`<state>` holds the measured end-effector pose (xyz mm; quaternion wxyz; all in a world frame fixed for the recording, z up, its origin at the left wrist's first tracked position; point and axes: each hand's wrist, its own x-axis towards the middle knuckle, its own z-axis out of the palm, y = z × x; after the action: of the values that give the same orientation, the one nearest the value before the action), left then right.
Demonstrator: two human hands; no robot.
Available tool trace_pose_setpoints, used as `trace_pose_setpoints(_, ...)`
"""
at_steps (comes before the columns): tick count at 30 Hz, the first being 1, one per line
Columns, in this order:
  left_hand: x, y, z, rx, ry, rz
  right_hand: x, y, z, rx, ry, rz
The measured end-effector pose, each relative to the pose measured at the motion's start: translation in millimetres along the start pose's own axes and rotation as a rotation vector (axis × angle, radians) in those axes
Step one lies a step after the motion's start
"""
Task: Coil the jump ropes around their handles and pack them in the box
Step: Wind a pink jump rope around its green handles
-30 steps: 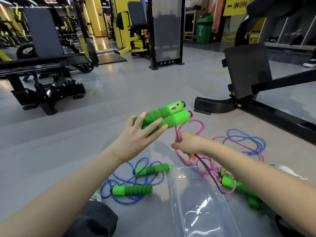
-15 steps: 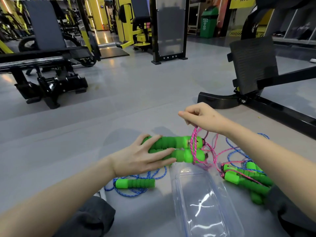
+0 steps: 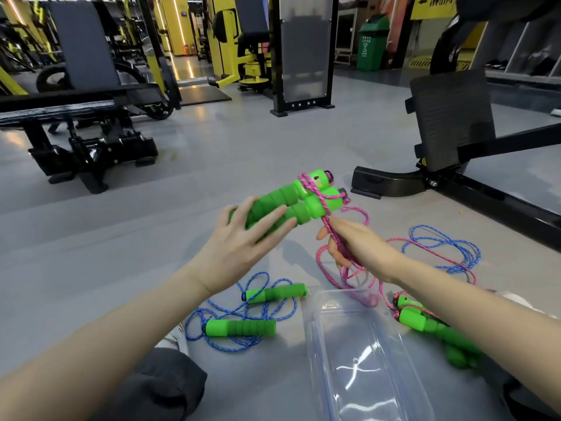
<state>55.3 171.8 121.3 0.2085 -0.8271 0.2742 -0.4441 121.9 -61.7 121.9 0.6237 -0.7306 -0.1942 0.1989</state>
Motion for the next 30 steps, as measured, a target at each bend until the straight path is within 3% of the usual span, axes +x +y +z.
trace_pose_setpoints(7,-6.4,-12.2,5.6,0.114,-0.171,0.112,-18.5,-36.0,-22.8,-0.473,-0.341,0.101)
trace_pose_setpoints(10,-4.7,-13.2,5.6,0.115,-0.189,0.183,-19.9,-53.9,-35.4,-0.568,-0.293,0.044)
trace_pose_setpoints(14,-0.4,-5.6,4.0,0.045,-0.14,0.311,-17.1,-68.0,-47.9,-0.746,-0.187,-0.225)
trace_pose_setpoints(21,20.2,35.8,-12.8,-0.184,0.119,0.408,-14.1,-55.5,-52.6,-0.528,-0.13,-0.299)
trace_pose_setpoints(25,29.2,47.2,-16.0,-0.245,0.199,0.291,-9.7,-33.5,-65.0,-0.18,-0.087,-0.162)
trace_pose_setpoints(28,27.7,38.8,-9.1,-0.201,0.179,0.146,-5.0,-15.9,-70.0,0.044,0.035,-0.069)
trace_pose_setpoints(30,25.4,29.9,-4.3,-0.153,0.15,0.034,-4.3,-13.4,-62.3,0.036,0.031,-0.053)
